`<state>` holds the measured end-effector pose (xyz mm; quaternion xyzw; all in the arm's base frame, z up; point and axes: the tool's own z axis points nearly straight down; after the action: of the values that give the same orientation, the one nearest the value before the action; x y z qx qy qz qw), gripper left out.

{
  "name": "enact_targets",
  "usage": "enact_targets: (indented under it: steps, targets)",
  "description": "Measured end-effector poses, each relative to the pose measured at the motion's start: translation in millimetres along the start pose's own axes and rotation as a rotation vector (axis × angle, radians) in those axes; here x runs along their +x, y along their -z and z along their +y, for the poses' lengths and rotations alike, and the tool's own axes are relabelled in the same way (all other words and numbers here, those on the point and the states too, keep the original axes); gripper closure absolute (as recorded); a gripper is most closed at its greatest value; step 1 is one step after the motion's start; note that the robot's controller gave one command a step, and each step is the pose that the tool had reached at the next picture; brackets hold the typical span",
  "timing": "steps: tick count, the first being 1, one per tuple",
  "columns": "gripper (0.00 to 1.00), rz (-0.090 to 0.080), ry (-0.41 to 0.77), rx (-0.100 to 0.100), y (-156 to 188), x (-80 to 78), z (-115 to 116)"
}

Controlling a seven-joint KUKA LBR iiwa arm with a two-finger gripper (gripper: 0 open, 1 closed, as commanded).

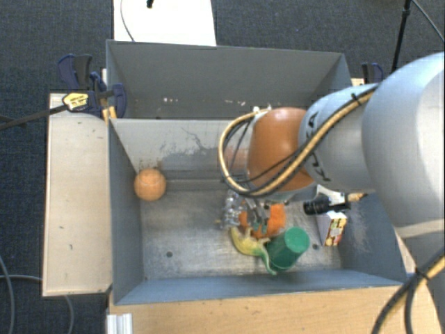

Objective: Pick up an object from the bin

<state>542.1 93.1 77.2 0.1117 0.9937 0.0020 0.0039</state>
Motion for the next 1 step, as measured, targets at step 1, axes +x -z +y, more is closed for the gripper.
enact_targets:
  steps: [1]
  targets:
    - [1.00, 0.000, -0.003, 0.000, 0.0, 0.0, -0.1]
